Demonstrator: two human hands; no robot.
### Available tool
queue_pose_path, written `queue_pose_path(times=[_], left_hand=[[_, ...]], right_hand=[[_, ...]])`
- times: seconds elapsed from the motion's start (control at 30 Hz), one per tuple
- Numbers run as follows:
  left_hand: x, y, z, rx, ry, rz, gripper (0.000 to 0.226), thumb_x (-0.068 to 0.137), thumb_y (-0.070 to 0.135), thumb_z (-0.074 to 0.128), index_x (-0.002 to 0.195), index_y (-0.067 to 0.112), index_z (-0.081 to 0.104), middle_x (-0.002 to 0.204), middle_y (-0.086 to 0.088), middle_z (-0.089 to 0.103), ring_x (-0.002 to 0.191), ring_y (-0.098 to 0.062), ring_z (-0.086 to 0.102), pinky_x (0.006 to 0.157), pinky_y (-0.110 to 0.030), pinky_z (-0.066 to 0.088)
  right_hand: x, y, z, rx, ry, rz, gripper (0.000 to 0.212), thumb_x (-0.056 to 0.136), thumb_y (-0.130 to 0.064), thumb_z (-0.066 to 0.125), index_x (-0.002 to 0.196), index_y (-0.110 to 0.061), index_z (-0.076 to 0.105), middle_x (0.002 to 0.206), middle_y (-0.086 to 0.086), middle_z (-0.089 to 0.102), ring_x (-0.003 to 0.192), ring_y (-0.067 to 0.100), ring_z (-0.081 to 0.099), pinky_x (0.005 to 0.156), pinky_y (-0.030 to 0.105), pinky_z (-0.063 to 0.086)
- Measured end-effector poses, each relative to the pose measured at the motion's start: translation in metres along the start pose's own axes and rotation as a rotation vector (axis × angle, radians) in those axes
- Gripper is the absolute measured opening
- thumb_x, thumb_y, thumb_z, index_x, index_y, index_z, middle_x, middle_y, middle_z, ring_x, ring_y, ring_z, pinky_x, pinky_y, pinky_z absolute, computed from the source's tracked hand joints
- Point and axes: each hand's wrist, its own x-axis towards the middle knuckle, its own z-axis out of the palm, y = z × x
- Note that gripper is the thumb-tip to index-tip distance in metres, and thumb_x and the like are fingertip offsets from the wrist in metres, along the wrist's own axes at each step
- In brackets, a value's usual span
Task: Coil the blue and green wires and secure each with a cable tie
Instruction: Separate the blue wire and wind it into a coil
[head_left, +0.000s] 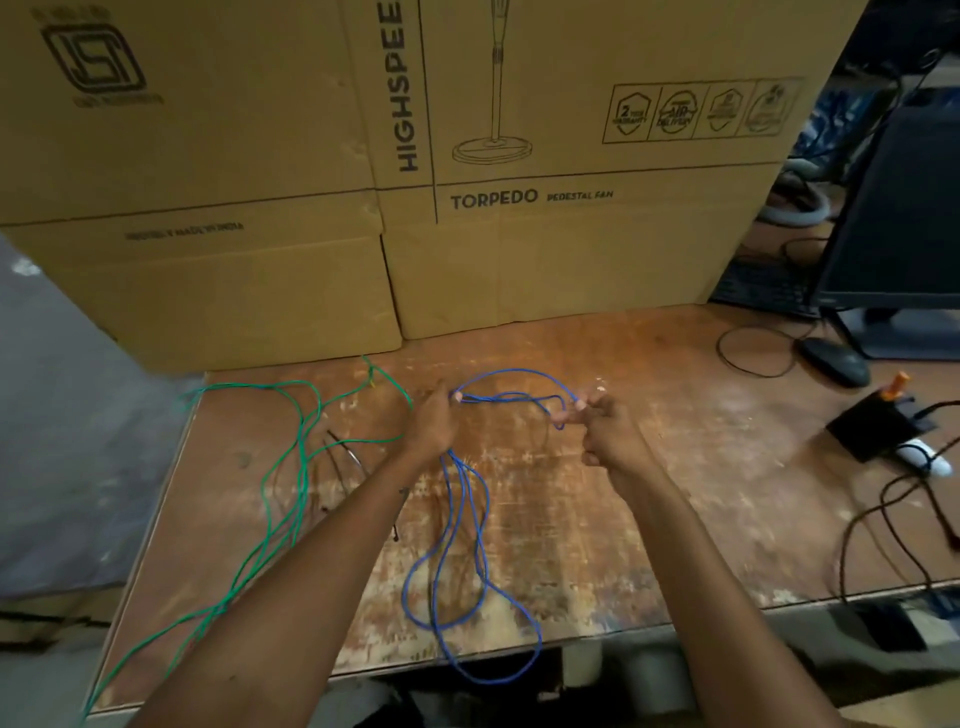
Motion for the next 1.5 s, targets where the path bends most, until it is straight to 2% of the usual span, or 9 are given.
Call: queue_pose_path(times=[0.27,0.47,0.63,0.73,0.83,0.97,1.1,1.3,1.5], left_hand=[[-0.075,0.042,-0.027,-0.085,0.257,0.316,0.037,0.101,0.026,0.059,0.135,0.012,0.059,0.136,-0.014,0.052,0.128,-0.037,0.053,0.103,-0.036,0.039],[-0.105,0.074,-0.053,-0.268,0.019,0.744,0.056,0.106,0.012,0.053,0.159,0.021,0.038,0.167,0.003,0.032,0.156,-0.011,0.028,0.124,-0.031,0.027],[-0.095,0.084,-0.056,-0.459,-0.165,0.619,0.026,0.102,0.033,0.051,0.119,0.017,0.062,0.132,-0.003,0.066,0.132,-0.018,0.057,0.107,-0.041,0.044],[-0.088,0.082,-0.07,-0.467,-0.112,0.623,0.018,0.101,0.033,0.054,0.109,0.017,0.061,0.107,-0.001,0.069,0.104,-0.012,0.066,0.089,-0.039,0.051],[-0.089,0.078,-0.081,-0.554,-0.117,0.531,0.031,0.1,0.03,0.067,0.128,0.02,0.058,0.13,0.005,0.064,0.124,-0.004,0.061,0.101,-0.027,0.053],[-0.126,0.079,-0.085,-0.774,-0.224,0.257,0.035,0.105,0.04,0.056,0.125,0.012,0.064,0.121,-0.013,0.072,0.107,-0.025,0.073,0.09,-0.044,0.061],[-0.165,0.087,-0.084,-0.822,-0.422,0.05,0.055,0.108,0.047,0.038,0.125,0.005,0.068,0.113,-0.021,0.076,0.079,-0.018,0.071,0.072,-0.035,0.061],[-0.167,0.082,-0.095,-0.747,-0.273,0.135,0.041,0.113,0.031,0.033,0.103,0.018,0.07,0.054,0.017,0.054,0.047,0.006,0.045,0.052,-0.016,0.034],[-0.168,0.065,-0.124,-0.695,-0.323,0.319,0.038,0.113,0.031,0.036,0.097,0.011,0.064,0.059,0.014,0.043,0.053,-0.002,0.037,0.054,-0.02,0.032]], right_hand=[[-0.057,0.0,0.038,0.548,-0.172,0.137,0.031,0.111,-0.009,0.043,0.133,-0.006,0.065,0.071,-0.002,0.056,0.041,0.004,0.033,0.044,0.022,0.034],[-0.098,-0.023,0.041,0.619,-0.499,0.094,0.033,0.104,-0.019,0.056,0.132,-0.007,0.069,0.079,0.001,0.059,0.048,0.007,0.037,0.051,0.025,0.038],[-0.119,-0.038,0.048,0.645,-0.595,0.046,0.036,0.109,-0.014,0.049,0.135,0.0,0.069,0.083,0.004,0.06,0.054,0.007,0.042,0.053,0.024,0.039],[-0.124,-0.045,0.039,0.506,-0.604,-0.135,0.038,0.109,-0.01,0.049,0.142,0.002,0.065,0.094,0.008,0.069,0.072,0.013,0.059,0.07,0.026,0.054],[-0.125,-0.044,0.032,0.238,-0.512,-0.287,0.037,0.108,-0.013,0.053,0.14,-0.003,0.067,0.101,0.006,0.073,0.082,0.016,0.069,0.086,0.028,0.057],[-0.117,-0.036,0.045,-0.071,-0.315,-0.345,0.023,0.105,-0.011,0.066,0.125,-0.012,0.077,0.11,-0.003,0.082,0.097,0.022,0.079,0.097,0.042,0.062],[-0.116,-0.031,0.063,-0.545,-0.06,-0.465,0.013,0.089,-0.026,0.084,0.102,-0.028,0.082,0.082,-0.014,0.081,0.075,-0.001,0.075,0.073,0.024,0.055],[-0.107,-0.03,0.073,-0.649,0.073,-0.741,0.009,0.104,-0.029,0.068,0.111,-0.03,0.073,0.103,-0.016,0.071,0.086,-0.005,0.059,0.076,0.023,0.048],[-0.067,-0.035,0.082,-0.759,-0.068,-0.879,0.038,0.109,-0.014,0.052,0.146,-0.022,0.057,0.141,0.0,0.056,0.13,0.012,0.052,0.11,0.021,0.038]])
